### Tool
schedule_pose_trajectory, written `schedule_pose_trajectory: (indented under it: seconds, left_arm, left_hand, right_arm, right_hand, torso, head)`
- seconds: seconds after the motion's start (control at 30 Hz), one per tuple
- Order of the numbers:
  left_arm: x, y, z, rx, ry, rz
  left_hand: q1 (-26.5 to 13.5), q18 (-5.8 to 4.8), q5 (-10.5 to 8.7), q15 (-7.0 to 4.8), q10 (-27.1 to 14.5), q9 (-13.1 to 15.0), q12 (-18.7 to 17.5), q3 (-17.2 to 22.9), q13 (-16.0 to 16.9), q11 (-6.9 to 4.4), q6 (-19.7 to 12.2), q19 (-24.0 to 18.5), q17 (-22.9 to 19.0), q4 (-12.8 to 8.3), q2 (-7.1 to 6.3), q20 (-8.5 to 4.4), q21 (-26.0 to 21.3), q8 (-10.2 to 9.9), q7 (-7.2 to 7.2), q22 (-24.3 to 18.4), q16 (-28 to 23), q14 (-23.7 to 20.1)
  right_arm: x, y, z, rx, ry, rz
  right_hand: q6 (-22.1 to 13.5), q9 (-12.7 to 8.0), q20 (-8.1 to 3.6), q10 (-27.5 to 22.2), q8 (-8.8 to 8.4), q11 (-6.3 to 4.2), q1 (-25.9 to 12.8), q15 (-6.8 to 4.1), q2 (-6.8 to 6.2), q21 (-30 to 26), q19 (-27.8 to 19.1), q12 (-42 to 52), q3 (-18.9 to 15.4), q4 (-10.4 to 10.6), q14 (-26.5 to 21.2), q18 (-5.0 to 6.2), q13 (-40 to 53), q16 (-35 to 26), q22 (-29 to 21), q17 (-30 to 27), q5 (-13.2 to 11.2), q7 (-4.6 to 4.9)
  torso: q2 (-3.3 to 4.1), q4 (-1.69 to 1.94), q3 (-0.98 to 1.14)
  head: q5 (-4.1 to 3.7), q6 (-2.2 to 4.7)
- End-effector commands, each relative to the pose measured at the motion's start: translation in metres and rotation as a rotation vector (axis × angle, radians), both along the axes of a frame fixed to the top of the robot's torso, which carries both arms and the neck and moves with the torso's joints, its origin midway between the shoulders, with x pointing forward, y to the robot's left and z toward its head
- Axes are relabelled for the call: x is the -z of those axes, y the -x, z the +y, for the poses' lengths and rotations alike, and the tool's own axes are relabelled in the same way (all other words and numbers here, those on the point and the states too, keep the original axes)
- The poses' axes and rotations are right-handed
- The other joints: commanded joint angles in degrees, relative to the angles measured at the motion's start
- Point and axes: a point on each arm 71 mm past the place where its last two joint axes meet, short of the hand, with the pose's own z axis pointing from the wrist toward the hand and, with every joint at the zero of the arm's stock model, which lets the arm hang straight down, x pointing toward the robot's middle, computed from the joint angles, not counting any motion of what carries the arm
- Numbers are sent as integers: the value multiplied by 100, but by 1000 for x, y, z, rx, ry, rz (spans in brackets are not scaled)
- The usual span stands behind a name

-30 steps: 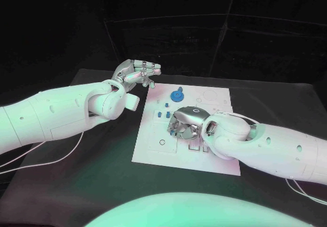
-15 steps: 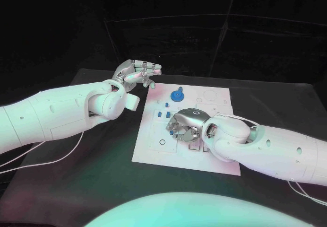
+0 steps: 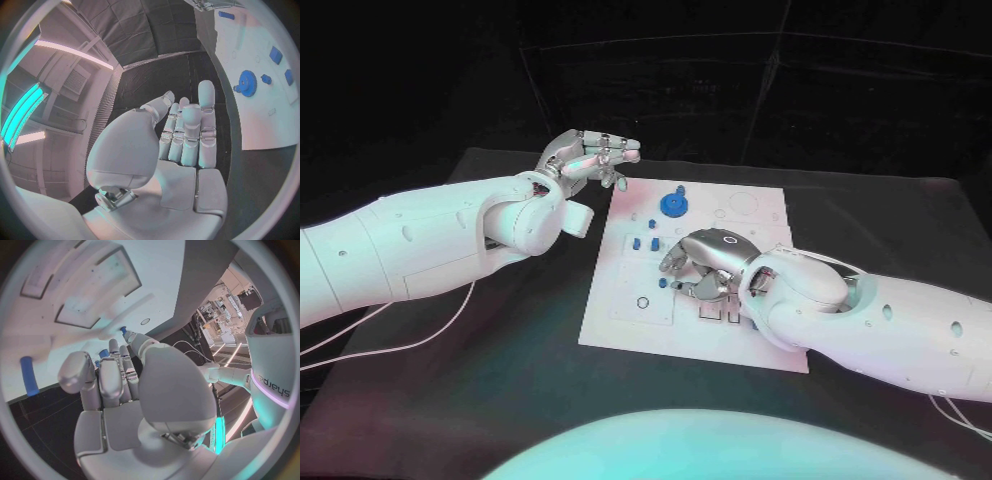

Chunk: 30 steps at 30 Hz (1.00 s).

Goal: Assemble the parts on the task board

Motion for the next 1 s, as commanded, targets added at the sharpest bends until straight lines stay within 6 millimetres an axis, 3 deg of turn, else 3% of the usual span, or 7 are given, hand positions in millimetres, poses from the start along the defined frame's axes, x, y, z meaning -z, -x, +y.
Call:
schedule_pose_trajectory:
  seconds: [0.03, 0.3, 0.5, 0.57, 0.63, 0.7, 1.0]
  left_arm:
    - [-1, 0, 0, 14, 8, 3]
    - [-1, 1, 0, 18, 9, 5]
    - [-1, 0, -1, 20, 9, 6]
    - [0, 0, -1, 19, 8, 6]
    - [0, 0, -1, 19, 8, 6]
    - [0, 0, -1, 19, 8, 6]
    - [-1, 0, -2, 21, 10, 4]
  left_hand:
    - [-16, 70, -13, -8, -49, -9, 38, -32, 5, -9, -49, -21, -21, -8, 21, -2, -21, 15, 8, -7, -25, -43]
    - [-13, 70, -13, -8, -52, -9, 40, -30, 5, -9, -50, -21, -29, -10, 24, -1, -23, 15, 8, -9, -29, -47]
    - [-13, 70, -13, -8, -52, -9, 40, -30, 5, -9, -50, -21, -29, -10, 24, -1, -23, 15, 8, -9, -29, -47]
    - [-13, 70, -13, -8, -52, -9, 40, -30, 5, -9, -50, -21, -29, -10, 24, -1, -23, 15, 8, -9, -29, -47]
    - [-13, 70, -13, -8, -52, -9, 40, -30, 5, -9, -50, -21, -29, -10, 24, -1, -23, 15, 8, -9, -29, -47]
    - [-13, 70, -13, -8, -52, -9, 40, -30, 5, -9, -50, -21, -29, -10, 24, -1, -23, 15, 8, -9, -29, -47]
    - [-13, 70, -13, -8, -52, -9, 40, -30, 5, -9, -50, -21, -29, -10, 24, -1, -23, 15, 8, -9, -29, -47]
  right_arm:
    - [-11, 2, -9, 44, -89, -39]
    - [-37, -9, -38, 133, -114, -45]
    - [-56, -20, -59, 183, -45, -20]
    - [-58, -23, -66, 196, 4, -10]
    - [-58, -26, -74, 212, 57, 3]
    - [-57, -27, -80, 223, 100, 14]
    - [-52, -30, -89, 231, 205, 56]
  right_hand:
    - [80, 11, 4, 87, 39, 5, -68, 23, -16, 19, 14, 64, 28, 1, 136, 104, 15, 28, 18, -16, 38, -2]
    - [100, 2, 3, 32, 25, 13, -138, 25, -66, 11, 13, 88, -4, 19, 127, 105, 5, 15, 1, -45, 18, -5]
    - [-133, -36, 38, -444, -71, 51, -275, 65, -157, -220, -141, -30, -219, 58, 54, 172, -76, -165, -369, -303, -9, 1]
    - [-494, -36, 64, -857, -57, 101, -333, 94, -180, -411, -262, -118, -622, 107, -20, 217, -72, -307, -643, -491, -41, -96]
    - [-593, -13, 108, -1142, -40, 147, -85, 134, 5, -489, -268, 39, -1437, 221, -42, 228, -41, -341, -729, -573, 8, -163]
    - [-623, -14, 122, -1319, -47, 161, 108, 150, 74, -522, -262, 190, -1915, 401, -51, 229, -39, -342, -766, -611, 43, -184]
    - [-689, -16, 126, -1546, -52, 172, 433, 159, 52, -604, -282, 502, -2408, 889, -80, 246, -47, -371, -879, -722, 98, -265]
  torso:
    - [-14, -9, -10]
    - [-7, -15, -7]
    - [-3, -20, -8]
    - [-1, -9, -8]
    - [-3, -10, -11]
    - [-6, -15, -13]
    - [-1, -10, -3]
  head:
    - [-47, 37]
    - [-99, 102]
    - [-218, 168]
    - [-263, 187]
    - [-287, 201]
    - [-300, 213]
    - [-303, 222]
